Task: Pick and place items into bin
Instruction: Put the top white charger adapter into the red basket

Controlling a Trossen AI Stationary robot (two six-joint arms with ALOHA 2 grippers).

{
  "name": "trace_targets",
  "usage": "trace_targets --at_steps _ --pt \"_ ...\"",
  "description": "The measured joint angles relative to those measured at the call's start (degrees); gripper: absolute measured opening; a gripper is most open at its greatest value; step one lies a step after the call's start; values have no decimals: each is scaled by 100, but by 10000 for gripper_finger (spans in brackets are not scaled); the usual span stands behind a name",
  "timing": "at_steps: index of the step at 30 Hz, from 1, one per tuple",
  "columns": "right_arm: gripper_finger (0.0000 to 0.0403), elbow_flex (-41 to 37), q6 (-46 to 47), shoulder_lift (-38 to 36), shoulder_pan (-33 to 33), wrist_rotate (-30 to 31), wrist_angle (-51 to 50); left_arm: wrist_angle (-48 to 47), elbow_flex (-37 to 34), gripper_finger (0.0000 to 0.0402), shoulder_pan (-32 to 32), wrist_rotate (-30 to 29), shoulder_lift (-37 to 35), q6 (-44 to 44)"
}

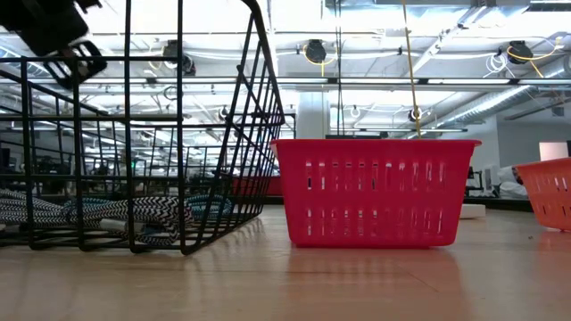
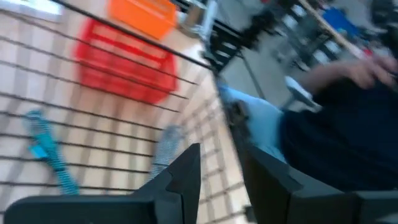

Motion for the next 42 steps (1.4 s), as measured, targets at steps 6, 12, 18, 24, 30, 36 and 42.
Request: trace_targets --at_steps 6,12,18,24,30,36,42 --pt "155 0 -77 2 9 -2 -2 -853 682 102 -559 161 0 777" --pt "155 0 -195 2 -2 -29 -364 -1825 1462 93 -1190 150 0 2084" --pt "155 0 -24 -327 7 -363 -1264 -2217 1670 93 -1702 -510 2 2103" --pt "153 -451 -48 -1200 269 86 -1101 -2515 1670 93 -1982 -1126 46 2048" --pt "144 -2149 445 -2606 382 953 53 -2691 1670 93 -2167 -1226 46 1822" --pt "148 -3740 776 -3801 342 1217 1300 -2772 1670 93 -2239 -1281 46 1743" --pt "146 -5012 990 -4747 343 1503 2357 -3093 1670 93 -2428 -1357 46 1596"
